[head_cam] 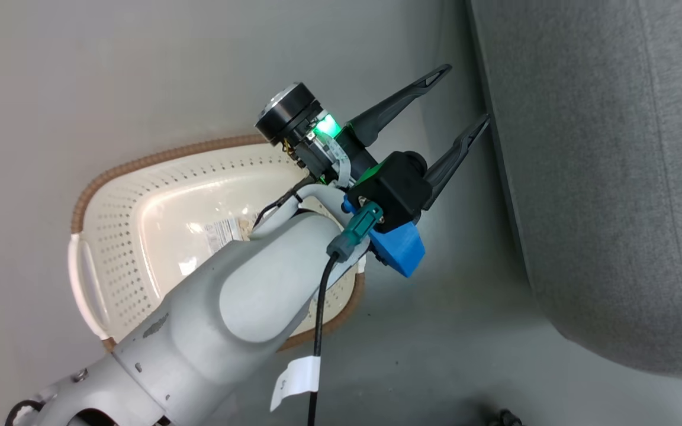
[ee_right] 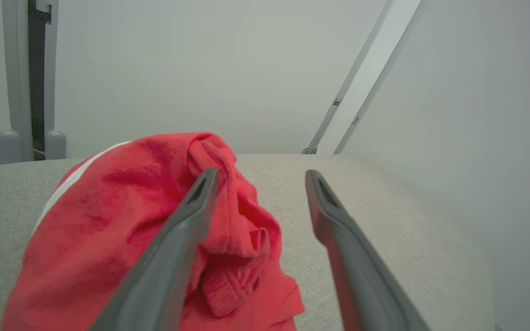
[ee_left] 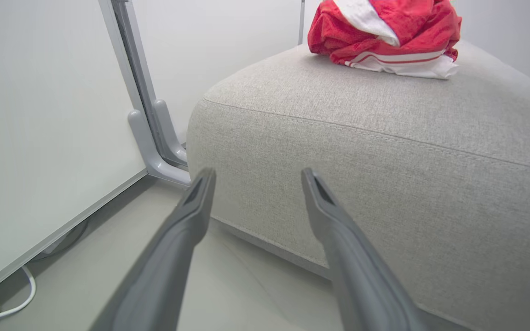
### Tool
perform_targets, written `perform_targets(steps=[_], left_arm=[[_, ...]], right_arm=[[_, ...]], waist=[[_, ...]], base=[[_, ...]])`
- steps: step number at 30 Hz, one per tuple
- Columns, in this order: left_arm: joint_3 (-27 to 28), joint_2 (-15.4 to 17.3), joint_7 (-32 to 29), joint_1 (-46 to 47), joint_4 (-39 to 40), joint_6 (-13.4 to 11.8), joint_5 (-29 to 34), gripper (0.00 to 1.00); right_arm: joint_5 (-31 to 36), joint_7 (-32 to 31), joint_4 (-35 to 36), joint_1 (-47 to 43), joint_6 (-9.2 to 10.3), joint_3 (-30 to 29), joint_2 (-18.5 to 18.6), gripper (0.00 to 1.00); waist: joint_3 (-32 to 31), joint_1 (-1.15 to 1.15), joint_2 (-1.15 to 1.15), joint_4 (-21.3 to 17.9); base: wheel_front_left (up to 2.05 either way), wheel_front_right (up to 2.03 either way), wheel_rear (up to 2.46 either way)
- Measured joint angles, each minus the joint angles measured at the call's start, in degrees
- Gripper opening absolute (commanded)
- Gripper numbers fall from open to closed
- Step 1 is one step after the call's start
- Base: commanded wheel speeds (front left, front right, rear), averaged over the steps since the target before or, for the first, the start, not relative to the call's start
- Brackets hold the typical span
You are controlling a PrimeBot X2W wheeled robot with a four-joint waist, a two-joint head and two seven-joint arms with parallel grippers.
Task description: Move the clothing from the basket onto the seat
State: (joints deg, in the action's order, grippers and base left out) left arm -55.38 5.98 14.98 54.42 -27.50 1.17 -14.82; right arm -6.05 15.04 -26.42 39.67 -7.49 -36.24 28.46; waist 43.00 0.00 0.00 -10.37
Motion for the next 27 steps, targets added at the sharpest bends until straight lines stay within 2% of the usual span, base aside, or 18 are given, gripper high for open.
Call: perform_targets(steps=[3, 7, 17, 27], left_arm=[[1.29, 0.05, 0.01, -1.72, 0.97, -0.22, -0.33, 1.00], [3.83, 0.51, 0.01, -4.85, 2.44, -0.98, -0.88, 1.00], [15.08, 2.54, 0.01, -13.80, 7.84, -3.39, -1.14, 1.00], [27.39, 2.61, 0.01, -22.88, 11.70, -4.16, 0.94, 1.00]], right_arm=[[0.04, 0.01, 3.80, -2.93, 0.00, -0.26, -0.75, 1.00], [0.38, 0.01, 8.38, -6.42, 0.00, 2.42, -1.79, 1.00], [2.90, 0.00, 16.07, -11.06, 0.00, 16.25, -6.71, 1.00], [2.92, 0.00, 16.37, -12.99, 0.00, 29.77, -11.62, 1.00]], waist=[[-2.87, 0.00, 0.00, 0.60], [-7.04, 0.00, 0.00, 1.49], [-17.45, 0.00, 0.00, 4.39], [-25.70, 0.00, 0.00, 8.70]], base=[[0.00, 0.00, 0.00], [0.00, 0.00, 0.00], [0.00, 0.00, 0.00], [0.00, 0.00, 0.00]])
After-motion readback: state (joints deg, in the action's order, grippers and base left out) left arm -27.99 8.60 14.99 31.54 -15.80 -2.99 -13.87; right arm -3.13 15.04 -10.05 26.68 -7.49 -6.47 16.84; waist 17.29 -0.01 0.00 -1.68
